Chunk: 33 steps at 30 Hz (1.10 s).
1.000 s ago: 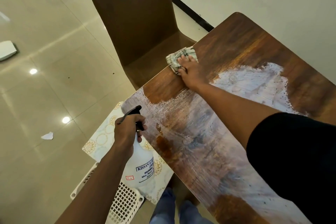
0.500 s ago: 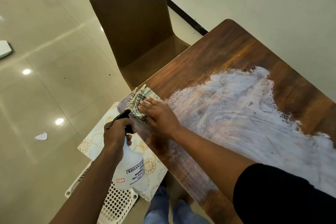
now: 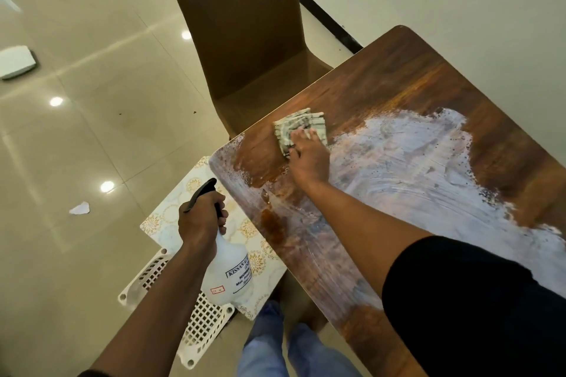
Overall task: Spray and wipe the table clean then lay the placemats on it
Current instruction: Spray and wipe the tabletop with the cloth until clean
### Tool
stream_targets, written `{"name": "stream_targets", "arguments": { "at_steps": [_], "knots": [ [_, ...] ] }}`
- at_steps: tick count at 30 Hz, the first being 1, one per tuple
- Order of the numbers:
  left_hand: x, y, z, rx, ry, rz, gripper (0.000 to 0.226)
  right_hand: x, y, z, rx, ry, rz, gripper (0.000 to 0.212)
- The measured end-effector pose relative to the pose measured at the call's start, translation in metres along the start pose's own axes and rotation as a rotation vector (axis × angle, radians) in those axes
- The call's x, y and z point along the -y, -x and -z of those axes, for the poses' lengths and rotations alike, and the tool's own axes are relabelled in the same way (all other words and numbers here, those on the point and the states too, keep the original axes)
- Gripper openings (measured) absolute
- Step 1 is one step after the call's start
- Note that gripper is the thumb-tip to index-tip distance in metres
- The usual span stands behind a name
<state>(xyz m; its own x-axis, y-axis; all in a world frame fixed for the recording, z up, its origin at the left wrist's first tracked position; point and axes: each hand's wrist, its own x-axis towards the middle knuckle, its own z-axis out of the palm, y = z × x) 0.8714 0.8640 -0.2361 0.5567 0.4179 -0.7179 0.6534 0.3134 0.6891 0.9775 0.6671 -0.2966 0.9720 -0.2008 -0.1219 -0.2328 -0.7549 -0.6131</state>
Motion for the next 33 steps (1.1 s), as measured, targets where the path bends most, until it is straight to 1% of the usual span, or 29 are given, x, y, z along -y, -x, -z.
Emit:
{"name": "stream_targets", "arguments": {
  "at_steps": [2,3,5,7,10,11,13,15,18,22,24,26,28,30,33],
  "knots": [
    [0.002,0.002,0.004,-0.024,0.009,-0.006,0.029,0.014,0.022,-0.016,0.062,0.026,0.089,0.040],
    [0.003,0.003,0.004,-0.023,0.006,-0.012,0.029,0.021,0.036,-0.021,0.074,0.027,0.157,0.037],
    [0.007,0.003,0.007,-0.042,-0.012,-0.012,0.021,0.034,0.067,-0.033,0.109,0.024,0.337,0.033],
    [0.008,0.003,0.009,-0.052,-0.031,-0.002,0.015,0.037,0.089,-0.043,0.175,0.053,0.506,0.036],
    [0.010,0.002,0.010,-0.048,-0.046,0.019,0.020,0.026,0.083,-0.040,0.226,0.068,0.602,0.041],
    [0.010,0.001,0.010,-0.042,-0.048,0.031,0.018,0.024,0.076,-0.036,0.238,0.077,0.622,0.041],
    [0.012,0.001,0.012,-0.008,-0.049,0.061,0.012,0.020,0.059,-0.028,0.243,0.113,0.612,0.042],
    [0.013,0.000,0.014,0.039,-0.050,0.070,0.008,0.018,0.038,-0.024,0.182,0.116,0.485,0.042],
    [0.018,0.003,0.021,0.079,-0.066,0.059,0.010,0.024,0.017,-0.026,0.082,0.086,0.269,0.046],
    [0.023,0.005,0.032,0.081,-0.046,0.057,0.016,0.051,0.029,-0.045,-0.006,0.122,0.191,0.052],
    [0.024,0.005,0.037,0.066,-0.040,0.056,0.016,0.067,0.043,-0.057,0.027,0.122,0.260,0.054],
    [0.024,0.005,0.039,0.062,-0.032,0.042,0.019,0.080,0.053,-0.069,0.092,0.137,0.405,0.057],
    [0.024,0.003,0.038,0.043,-0.036,0.042,0.016,0.088,0.059,-0.078,0.191,0.168,0.520,0.059],
    [0.023,0.003,0.037,0.033,-0.050,0.043,0.015,0.087,0.058,-0.080,0.269,0.199,0.574,0.058],
    [0.020,0.005,0.033,0.062,-0.054,0.032,0.006,0.074,0.048,-0.067,0.280,0.211,0.635,0.051]
  ]
}}
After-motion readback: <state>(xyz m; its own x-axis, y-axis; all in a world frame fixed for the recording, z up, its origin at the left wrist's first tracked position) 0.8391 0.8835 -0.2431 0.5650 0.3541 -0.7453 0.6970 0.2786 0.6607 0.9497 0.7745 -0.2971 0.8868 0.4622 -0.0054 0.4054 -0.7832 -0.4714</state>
